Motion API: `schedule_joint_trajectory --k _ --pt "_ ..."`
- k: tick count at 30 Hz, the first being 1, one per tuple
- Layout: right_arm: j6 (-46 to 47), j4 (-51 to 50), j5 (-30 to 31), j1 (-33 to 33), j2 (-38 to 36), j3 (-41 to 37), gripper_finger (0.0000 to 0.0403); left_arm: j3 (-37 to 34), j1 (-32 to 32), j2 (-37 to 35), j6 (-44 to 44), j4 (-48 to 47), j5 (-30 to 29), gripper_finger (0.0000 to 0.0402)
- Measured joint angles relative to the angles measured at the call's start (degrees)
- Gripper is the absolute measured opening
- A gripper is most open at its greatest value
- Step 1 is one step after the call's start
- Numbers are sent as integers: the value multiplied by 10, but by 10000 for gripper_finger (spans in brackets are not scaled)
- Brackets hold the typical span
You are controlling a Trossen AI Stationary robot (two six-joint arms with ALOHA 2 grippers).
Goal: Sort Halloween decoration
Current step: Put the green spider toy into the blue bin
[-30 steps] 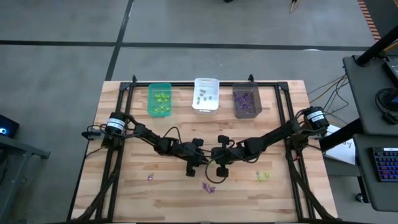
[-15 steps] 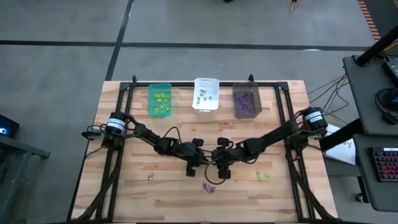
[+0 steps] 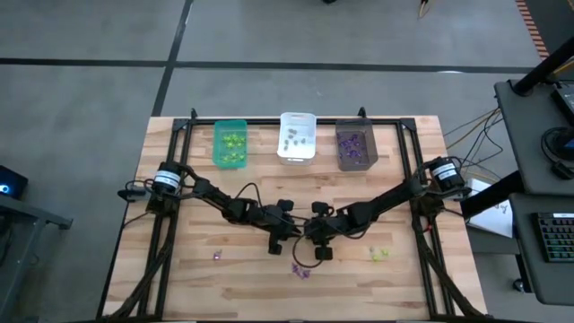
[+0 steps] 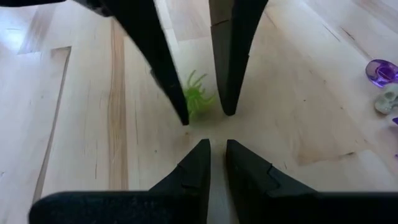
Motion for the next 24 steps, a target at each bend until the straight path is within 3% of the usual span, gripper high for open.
schedule_joint_trajectory --k 8,16,24 --pt "0 0 0 -3 -1 0 17 0 0 0 -6 0 0 36" --pt "0 -10 0 -6 -34 0 9 -1 0 -12 3 -12 0 36" --pt "3 -16 0 -8 -65 0 8 -2 0 -59 15 -97 -3 36"
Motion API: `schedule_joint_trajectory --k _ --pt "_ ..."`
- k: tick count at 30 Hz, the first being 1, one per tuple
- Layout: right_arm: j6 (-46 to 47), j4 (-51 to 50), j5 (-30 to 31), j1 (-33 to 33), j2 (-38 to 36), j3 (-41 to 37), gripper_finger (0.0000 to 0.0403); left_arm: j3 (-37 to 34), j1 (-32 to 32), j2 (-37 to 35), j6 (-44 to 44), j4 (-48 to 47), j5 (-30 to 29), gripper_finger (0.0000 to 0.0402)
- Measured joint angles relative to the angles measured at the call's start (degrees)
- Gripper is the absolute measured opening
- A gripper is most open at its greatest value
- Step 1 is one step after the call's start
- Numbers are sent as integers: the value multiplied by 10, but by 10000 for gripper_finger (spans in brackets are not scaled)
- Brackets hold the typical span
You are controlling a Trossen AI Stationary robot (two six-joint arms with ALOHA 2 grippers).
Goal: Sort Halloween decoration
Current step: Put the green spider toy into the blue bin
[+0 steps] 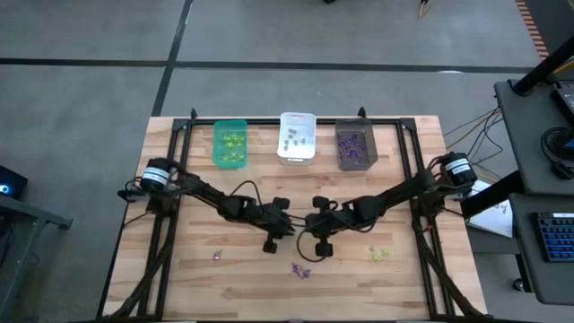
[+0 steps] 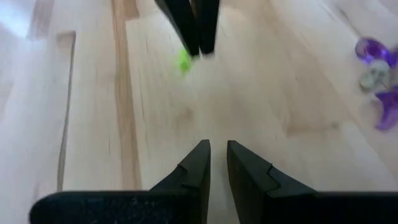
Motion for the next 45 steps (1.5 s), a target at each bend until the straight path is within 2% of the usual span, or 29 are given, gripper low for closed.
schedule_joint_trajectory --k 6,13,17,23,27,32,37,45 --pt "-17 17 0 -30 -15 0 8 -1 0 -83 16 -137 -24 36" --pt "-97 30 -9 -102 -12 48 8 -32 0 -260 38 -260 -100 36" --pt "-146 46 -41 -151 -3 93 8 -61 0 -378 16 -282 -128 36" --pt "-198 59 -96 -220 24 173 8 -87 -1 -532 -34 -282 -140 36" --pt "-215 72 -142 -254 71 239 8 -88 -1 -606 -51 -278 -141 36" --pt "-233 75 -157 -285 149 336 8 -82 -2 -675 -51 -280 -144 36" --pt "-242 77 -161 -309 239 443 8 -81 -2 -721 -48 -278 -145 36" --pt "-193 64 -160 -333 382 622 8 -81 -2 -753 -37 -290 -146 36"
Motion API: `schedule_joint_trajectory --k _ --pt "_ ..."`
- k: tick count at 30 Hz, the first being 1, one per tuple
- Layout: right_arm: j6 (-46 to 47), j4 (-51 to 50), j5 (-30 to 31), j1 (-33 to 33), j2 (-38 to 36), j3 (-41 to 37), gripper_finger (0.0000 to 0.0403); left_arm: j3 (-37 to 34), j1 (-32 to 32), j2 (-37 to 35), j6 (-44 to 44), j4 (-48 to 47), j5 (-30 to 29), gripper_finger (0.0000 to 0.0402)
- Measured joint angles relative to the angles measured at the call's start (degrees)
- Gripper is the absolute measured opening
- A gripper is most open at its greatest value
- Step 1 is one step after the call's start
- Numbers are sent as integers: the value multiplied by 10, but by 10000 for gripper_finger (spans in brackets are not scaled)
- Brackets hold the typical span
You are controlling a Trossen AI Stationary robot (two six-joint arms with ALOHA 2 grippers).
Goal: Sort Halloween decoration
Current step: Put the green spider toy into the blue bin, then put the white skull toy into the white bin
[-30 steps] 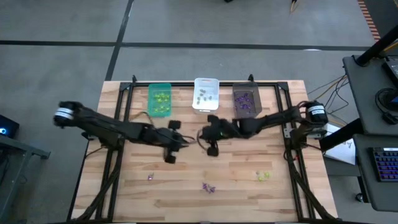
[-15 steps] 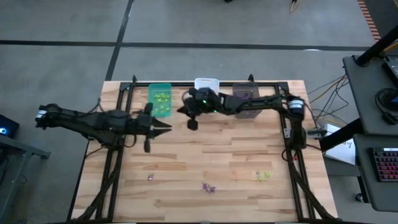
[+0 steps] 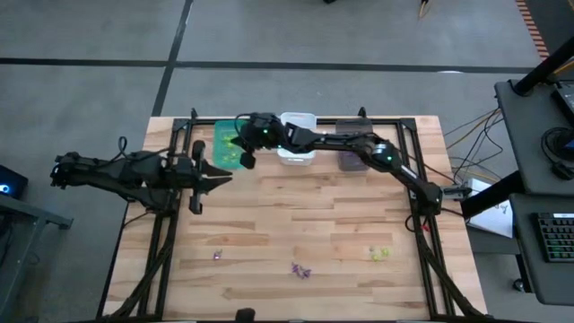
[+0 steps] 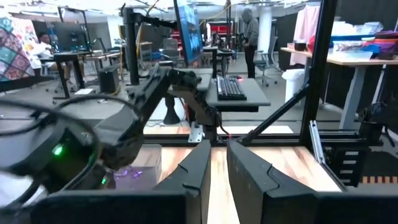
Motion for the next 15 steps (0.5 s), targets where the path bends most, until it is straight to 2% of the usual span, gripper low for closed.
schedule_joint_trajectory --k 4,9,15 --pt "10 -14 1 -3 42 59 9 0 0 1 0 -11 0 36" --pt "22 -32 6 -5 60 89 13 0 0 10 0 -21 0 36" --pt "20 -48 5 -5 61 91 61 0 0 24 3 -20 0 36"
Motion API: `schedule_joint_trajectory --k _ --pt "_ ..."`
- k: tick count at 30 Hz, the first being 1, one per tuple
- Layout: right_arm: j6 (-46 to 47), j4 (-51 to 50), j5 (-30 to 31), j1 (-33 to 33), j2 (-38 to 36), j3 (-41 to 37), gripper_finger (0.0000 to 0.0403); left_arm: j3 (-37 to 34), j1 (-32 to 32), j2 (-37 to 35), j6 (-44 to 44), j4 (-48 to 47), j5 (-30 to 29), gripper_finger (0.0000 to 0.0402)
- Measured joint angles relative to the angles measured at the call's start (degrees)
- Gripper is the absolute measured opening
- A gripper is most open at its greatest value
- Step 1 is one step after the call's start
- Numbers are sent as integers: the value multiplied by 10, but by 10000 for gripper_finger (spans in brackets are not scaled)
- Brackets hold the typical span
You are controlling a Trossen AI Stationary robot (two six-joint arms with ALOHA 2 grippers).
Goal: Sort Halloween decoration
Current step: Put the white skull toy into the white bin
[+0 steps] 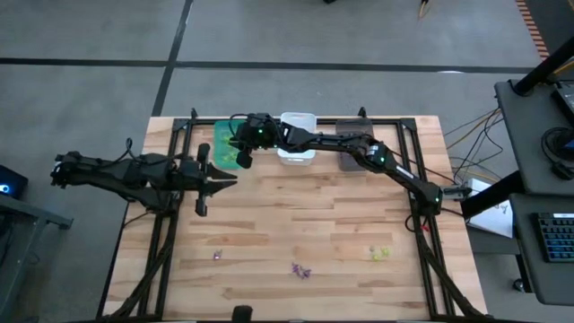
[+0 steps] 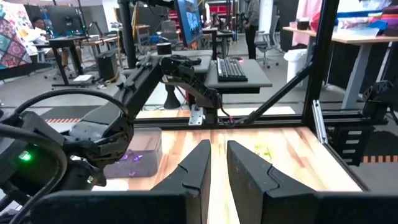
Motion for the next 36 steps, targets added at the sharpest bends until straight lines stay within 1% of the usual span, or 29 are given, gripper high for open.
schedule_joint_trajectory --k 3,5,9,13,15,19,22,24,29,33,36 --pt "6 0 0 0 -1 0 94 0 0 6 1 1 -2 36" --pt "6 -19 0 0 -5 0 115 0 0 9 -2 1 -2 36" --pt "-4 -114 0 0 -35 0 140 0 0 14 -34 -23 -3 36" --pt "-23 -275 0 5 -90 0 144 0 0 24 -98 -73 -3 36" --pt "-35 -377 0 10 -118 0 141 0 0 37 -138 -96 -3 36" --pt "-30 -584 0 22 -173 -5 130 0 0 76 -211 -136 -3 36" --pt "-15 -679 0 38 -223 -29 123 0 0 110 -250 -171 -3 36" --pt "-4 -703 0 55 -258 -57 119 0 0 132 -277 -195 -3 36" --pt "22 -702 0 102 -357 -141 113 0 0 187 -368 -276 5 36" --pt "58 -658 5 137 -438 -220 109 0 -5 234 -439 -329 52 36" --pt "80 -610 5 161 -488 -282 109 0 -18 273 -481 -340 88 36"
